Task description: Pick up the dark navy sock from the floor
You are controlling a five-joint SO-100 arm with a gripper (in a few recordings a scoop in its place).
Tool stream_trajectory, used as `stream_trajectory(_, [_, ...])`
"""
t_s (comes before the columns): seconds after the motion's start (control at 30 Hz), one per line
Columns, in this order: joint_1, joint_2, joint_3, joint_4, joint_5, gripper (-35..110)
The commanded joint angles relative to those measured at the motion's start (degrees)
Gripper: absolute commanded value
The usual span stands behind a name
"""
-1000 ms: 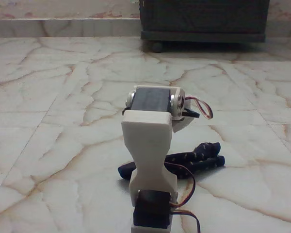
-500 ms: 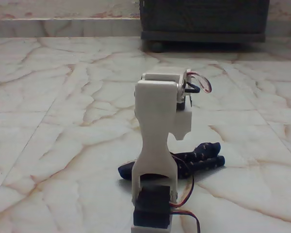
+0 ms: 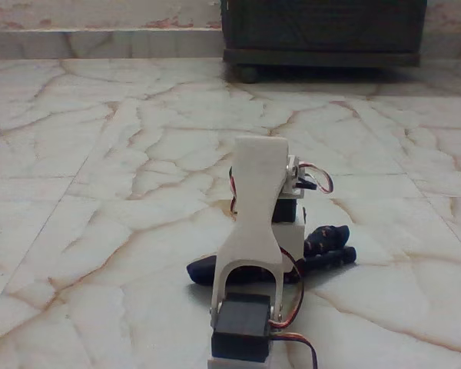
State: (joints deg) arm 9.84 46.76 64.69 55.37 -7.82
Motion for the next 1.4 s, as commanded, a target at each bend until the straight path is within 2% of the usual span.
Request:
stream_trajectory(0.0, [0.18, -1.85, -4.83, -2.02, -1.32, 11])
stream_trajectory(0.37, [-0.35, -11.87, -7.73, -9.67, -4.75, 9])
stream_trajectory(0.53, [-0.09, -14.33, -5.54, -21.01, -11.78, 6])
stream_trajectory(0.7, [-0.26, -12.57, -0.97, -25.58, -14.77, 1])
stream_trajectory(0.77, [-0.35, -9.49, 1.67, -28.04, -14.85, 0])
stream_trajectory(0.83, [-1.05, -6.59, 7.12, -31.90, -26.46, 0])
stream_trajectory(0.87, [-0.79, -5.36, 8.70, -32.52, -27.86, 0])
stream_trajectory(1.03, [-1.67, 8.44, 21.97, -34.80, -30.59, 0])
stream_trajectory(1.13, [-1.58, 16.96, 32.61, -40.87, -31.46, 0])
stream_trajectory(1.27, [-1.85, 24.61, 38.23, -39.64, -32.26, 0])
stream_trajectory(1.37, [-2.81, 35.60, 52.82, -49.48, -33.31, 0])
